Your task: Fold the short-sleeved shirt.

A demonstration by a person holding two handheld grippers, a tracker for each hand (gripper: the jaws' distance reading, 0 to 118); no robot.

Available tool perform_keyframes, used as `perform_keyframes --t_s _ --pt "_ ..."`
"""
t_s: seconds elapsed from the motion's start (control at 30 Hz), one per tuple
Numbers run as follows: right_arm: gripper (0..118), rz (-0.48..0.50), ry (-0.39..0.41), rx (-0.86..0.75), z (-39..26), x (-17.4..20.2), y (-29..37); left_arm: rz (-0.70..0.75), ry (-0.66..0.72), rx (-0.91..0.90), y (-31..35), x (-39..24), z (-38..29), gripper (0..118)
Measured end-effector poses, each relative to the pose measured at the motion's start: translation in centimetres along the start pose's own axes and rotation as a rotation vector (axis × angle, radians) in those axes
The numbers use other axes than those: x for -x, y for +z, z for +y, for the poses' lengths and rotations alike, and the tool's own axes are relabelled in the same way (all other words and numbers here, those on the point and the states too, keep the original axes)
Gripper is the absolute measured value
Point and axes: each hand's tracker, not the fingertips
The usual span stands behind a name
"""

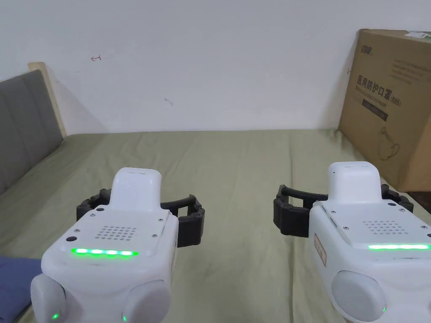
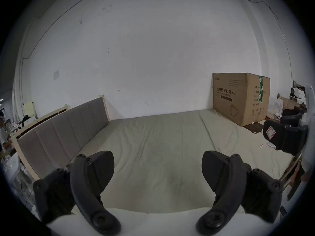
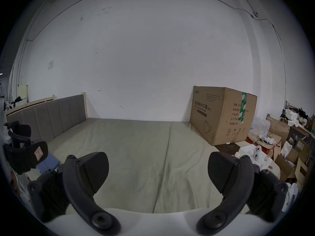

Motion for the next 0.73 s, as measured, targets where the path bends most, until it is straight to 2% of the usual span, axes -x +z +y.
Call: perform_keyframes --t_s 0.33,0.5,0.73 --pt "115 -0.005 -0.009 0.031 -0.5 -0.2 -0.5 0.001 -0.001 0.005 0.8 -0.4 0.4 107" --pt "115 -0.011 -0.005 0.037 -0.6 -0.4 -0.5 -0.012 0.055 0.024 1.1 0.0 0.4 107" --pt "115 -0.004 -0.020 0.044 -0.8 -0.4 -0.7 0.008 0.039 0.017 1.2 0.0 0.5 107"
